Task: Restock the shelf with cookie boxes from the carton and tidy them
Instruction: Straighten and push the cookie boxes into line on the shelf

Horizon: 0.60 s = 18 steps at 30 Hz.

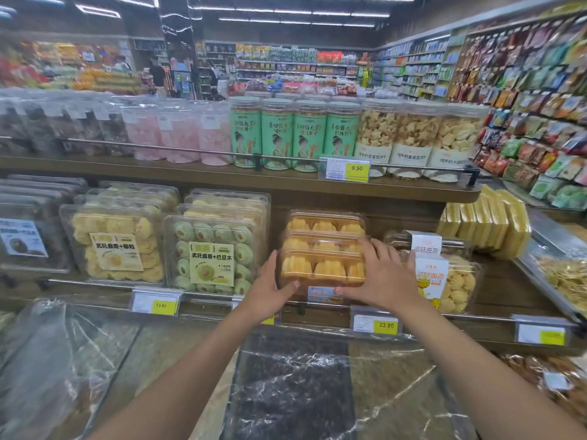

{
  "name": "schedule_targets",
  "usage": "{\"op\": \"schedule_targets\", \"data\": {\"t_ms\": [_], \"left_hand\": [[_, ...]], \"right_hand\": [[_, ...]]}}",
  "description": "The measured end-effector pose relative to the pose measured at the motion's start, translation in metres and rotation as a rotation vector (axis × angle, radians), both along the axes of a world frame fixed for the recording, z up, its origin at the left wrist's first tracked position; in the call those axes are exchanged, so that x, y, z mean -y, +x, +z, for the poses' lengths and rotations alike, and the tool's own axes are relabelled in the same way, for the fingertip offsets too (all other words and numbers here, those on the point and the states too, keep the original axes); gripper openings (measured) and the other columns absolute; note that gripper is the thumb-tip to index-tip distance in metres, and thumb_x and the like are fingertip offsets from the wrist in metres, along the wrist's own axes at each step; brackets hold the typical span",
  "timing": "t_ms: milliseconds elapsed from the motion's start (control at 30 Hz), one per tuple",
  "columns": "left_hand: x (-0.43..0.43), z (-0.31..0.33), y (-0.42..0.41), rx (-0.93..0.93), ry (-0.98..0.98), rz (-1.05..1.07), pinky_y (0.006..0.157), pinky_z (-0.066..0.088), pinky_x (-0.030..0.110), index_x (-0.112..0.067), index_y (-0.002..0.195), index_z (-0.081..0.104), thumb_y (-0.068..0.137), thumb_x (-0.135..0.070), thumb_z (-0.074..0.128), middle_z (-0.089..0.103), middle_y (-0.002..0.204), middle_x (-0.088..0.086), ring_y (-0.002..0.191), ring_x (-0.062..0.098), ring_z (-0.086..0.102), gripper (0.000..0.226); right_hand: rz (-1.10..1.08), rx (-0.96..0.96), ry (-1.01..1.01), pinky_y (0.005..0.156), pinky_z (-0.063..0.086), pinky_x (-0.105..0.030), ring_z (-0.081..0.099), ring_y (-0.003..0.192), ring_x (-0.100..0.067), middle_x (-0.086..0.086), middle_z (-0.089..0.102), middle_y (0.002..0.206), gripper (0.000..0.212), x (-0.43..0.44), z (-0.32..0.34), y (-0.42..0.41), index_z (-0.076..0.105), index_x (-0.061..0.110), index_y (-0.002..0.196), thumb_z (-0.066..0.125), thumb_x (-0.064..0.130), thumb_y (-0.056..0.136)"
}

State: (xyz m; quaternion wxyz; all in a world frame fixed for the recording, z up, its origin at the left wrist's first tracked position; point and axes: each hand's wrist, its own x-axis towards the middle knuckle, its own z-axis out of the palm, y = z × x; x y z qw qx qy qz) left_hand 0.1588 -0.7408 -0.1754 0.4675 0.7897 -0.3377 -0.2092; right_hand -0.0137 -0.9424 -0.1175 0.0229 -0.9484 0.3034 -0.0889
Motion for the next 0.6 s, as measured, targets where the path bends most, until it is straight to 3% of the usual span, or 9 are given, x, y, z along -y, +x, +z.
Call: {"op": "schedule_targets", "data": {"t_ms": [333,533,600], "left_hand": [[-0.019,0.020,-0.015,0.089,0.060,0.011,0.130,0.019,0.040,-0.018,0.170,0.002,0.102,-0.042,0.067,0.011,0.177,0.000,0.162,0.020,0.014,0.097],[-0.040,0.040,-0.033,0.162,0.084,-0.050,0.127,0.020,0.034,-0.016,0.169,0.005,0.103,-0.035,0.065,0.014,0.176,0.001,0.160,0.019,0.018,0.092],[-0.048,0.047,-0.043,0.191,0.069,-0.075,0.120,0.022,0.026,-0.014,0.167,0.013,0.104,-0.028,0.065,0.022,0.172,0.000,0.151,0.009,0.025,0.083]], "right_hand": [[-0.047,-0.015,-0.003,0.122,0.009,-0.068,0.019,0.158,-0.027,0.001,0.018,0.172,0.133,-0.015,0.007,-0.007,0.002,0.035,0.163,0.054,0.101,0.060],[-0.103,-0.028,0.001,0.123,0.012,-0.068,0.016,0.159,-0.027,0.001,0.014,0.173,0.131,-0.034,0.018,-0.019,-0.001,0.038,0.163,0.057,0.098,0.063],[-0.121,-0.026,-0.004,0.122,0.012,-0.068,0.017,0.158,-0.029,0.000,0.013,0.173,0.130,-0.043,0.021,-0.025,-0.002,0.039,0.163,0.059,0.096,0.063]]}}
